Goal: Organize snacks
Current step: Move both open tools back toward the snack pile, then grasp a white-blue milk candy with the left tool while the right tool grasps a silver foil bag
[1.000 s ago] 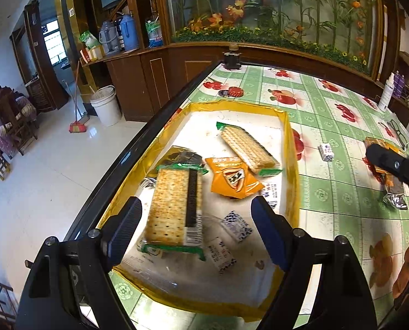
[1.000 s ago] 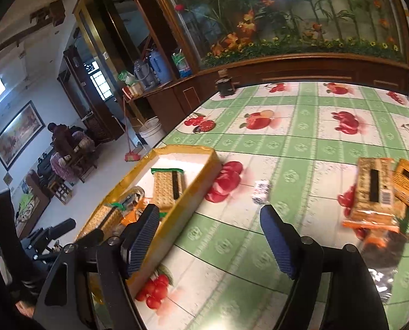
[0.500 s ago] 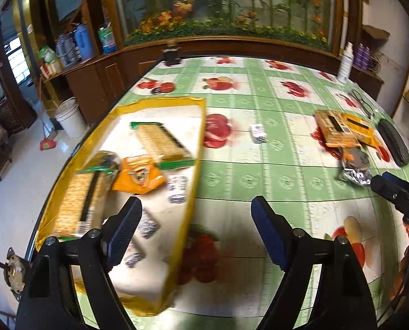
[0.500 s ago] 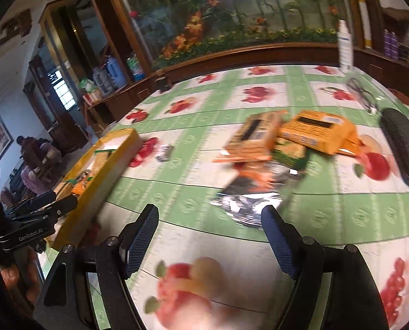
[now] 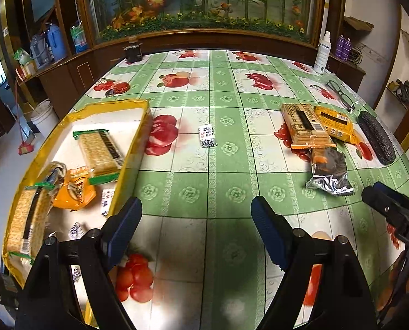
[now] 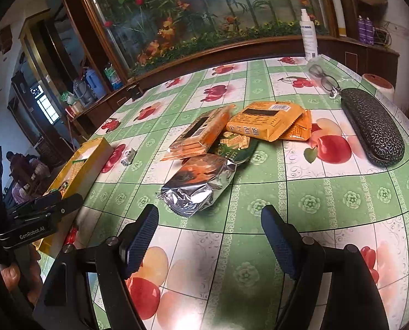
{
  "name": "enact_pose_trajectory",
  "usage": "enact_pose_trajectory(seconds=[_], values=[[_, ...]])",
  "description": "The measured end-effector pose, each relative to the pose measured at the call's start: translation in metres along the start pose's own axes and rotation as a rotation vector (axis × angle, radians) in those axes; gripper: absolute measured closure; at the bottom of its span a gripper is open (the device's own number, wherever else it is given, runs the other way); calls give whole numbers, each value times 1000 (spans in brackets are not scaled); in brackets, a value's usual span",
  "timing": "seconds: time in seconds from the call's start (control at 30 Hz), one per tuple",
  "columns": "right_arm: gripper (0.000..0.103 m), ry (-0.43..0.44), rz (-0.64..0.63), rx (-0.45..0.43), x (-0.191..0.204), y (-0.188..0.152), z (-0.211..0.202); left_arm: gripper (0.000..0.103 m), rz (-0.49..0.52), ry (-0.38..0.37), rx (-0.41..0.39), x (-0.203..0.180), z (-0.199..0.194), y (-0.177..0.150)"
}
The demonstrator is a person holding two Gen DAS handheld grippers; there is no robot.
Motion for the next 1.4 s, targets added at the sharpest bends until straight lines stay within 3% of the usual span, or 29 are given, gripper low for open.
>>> enact_pose_trajectory(seconds=[0.43, 0.6, 0.8, 0.97, 1.03, 1.1, 1.17, 1.4], values=[[24, -10, 39, 41, 8, 11, 30, 21, -74, -11, 45, -3, 62, 38], [24, -34, 66, 79, 12, 18, 52, 21, -80, 30, 64, -3, 90, 51], [18, -127, 75, 101, 18, 27, 74, 21, -37, 54, 53, -11, 105, 61], [18, -228, -23, 113, 26, 29, 86, 21, -64, -23, 67, -9, 115, 64], [23, -248, -62, 117, 26, 28, 87, 33, -63, -39, 61, -8, 116, 66], [41, -265, -90, 116, 24, 28, 85, 67, -36, -34, 44, -8, 114, 67], [45, -256, -108, 117, 20, 27, 82, 87, -28, -60, 39, -8, 112, 66], [56, -185, -83, 101, 8, 18, 63, 87, -21, -148, 35, -12, 97, 52]])
Point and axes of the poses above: each gripper's, at about its wrist camera, not at the fingertips, and z roughly the way its jaws point, x to its left, y to its top, the point moved 4 cm from there along z, roughly the way its jaws point, and after that the axes turned 2 degrees about -z, right-handed, at the moved point
